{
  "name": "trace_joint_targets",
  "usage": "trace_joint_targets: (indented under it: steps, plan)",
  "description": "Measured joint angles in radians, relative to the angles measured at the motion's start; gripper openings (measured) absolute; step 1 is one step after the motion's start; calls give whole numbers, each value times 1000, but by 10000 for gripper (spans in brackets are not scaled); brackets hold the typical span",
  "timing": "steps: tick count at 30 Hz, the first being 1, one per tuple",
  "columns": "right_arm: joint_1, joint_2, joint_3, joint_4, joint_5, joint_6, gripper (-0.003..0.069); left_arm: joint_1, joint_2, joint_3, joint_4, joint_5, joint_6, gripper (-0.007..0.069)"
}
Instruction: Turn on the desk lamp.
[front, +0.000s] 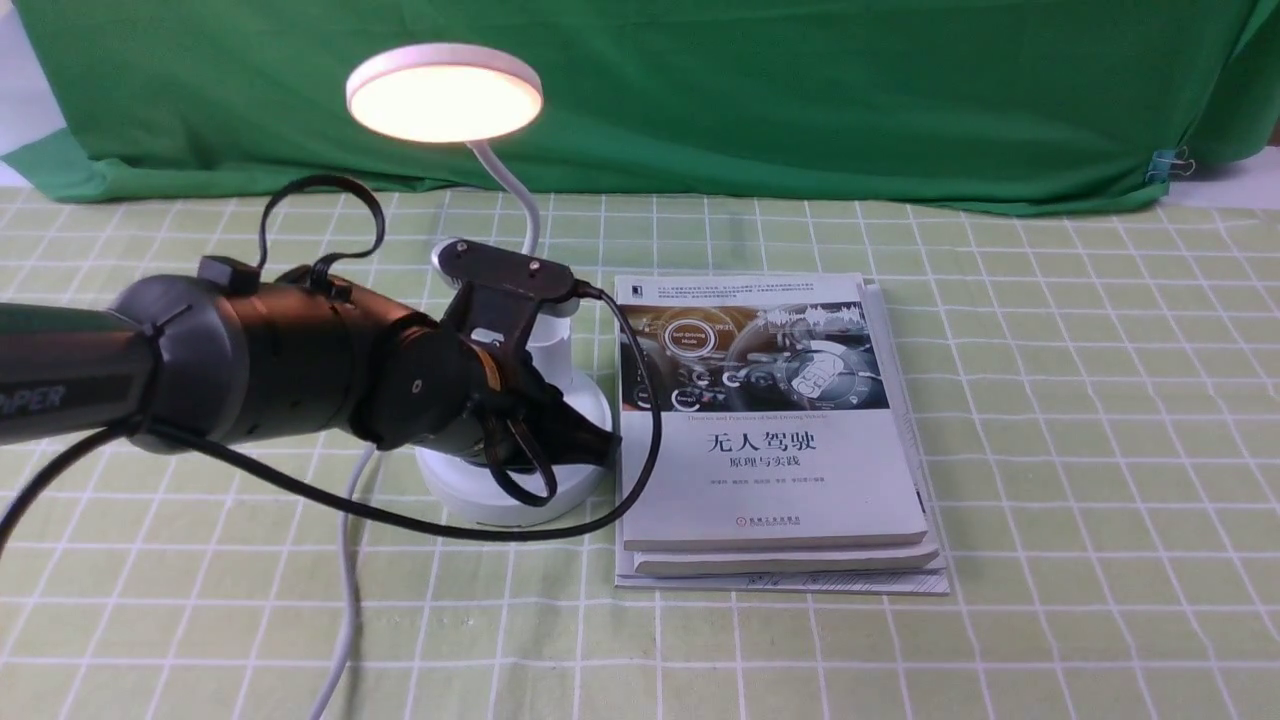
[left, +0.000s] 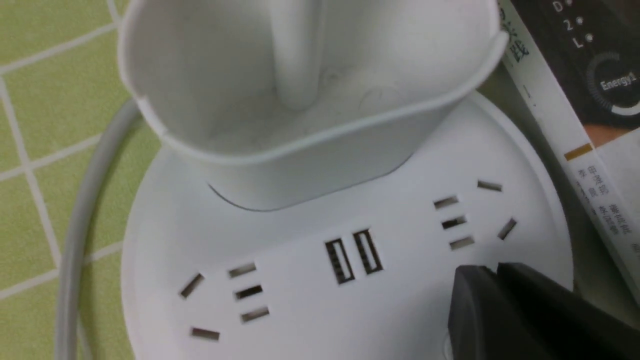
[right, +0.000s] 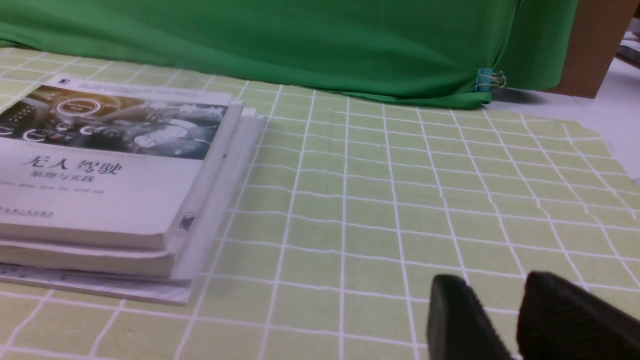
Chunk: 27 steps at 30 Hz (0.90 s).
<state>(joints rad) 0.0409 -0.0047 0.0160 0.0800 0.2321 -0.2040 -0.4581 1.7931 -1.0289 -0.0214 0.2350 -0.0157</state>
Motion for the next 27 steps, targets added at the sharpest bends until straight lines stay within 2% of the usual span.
trace_joint_targets:
  steps: [8,17,25,27]
  plan:
    - [0,0,0,0,0,0,245,0,-141,25,1,20,0,19]
    - [0,0,0,0,0,0,245,0,-350,298,1,22,-26,19]
    - [0,0,0,0,0,0,245,0,-758,526,1,32,-99,19]
    - [0,0,0,0,0,0,245,0,-952,581,1,32,-132,19]
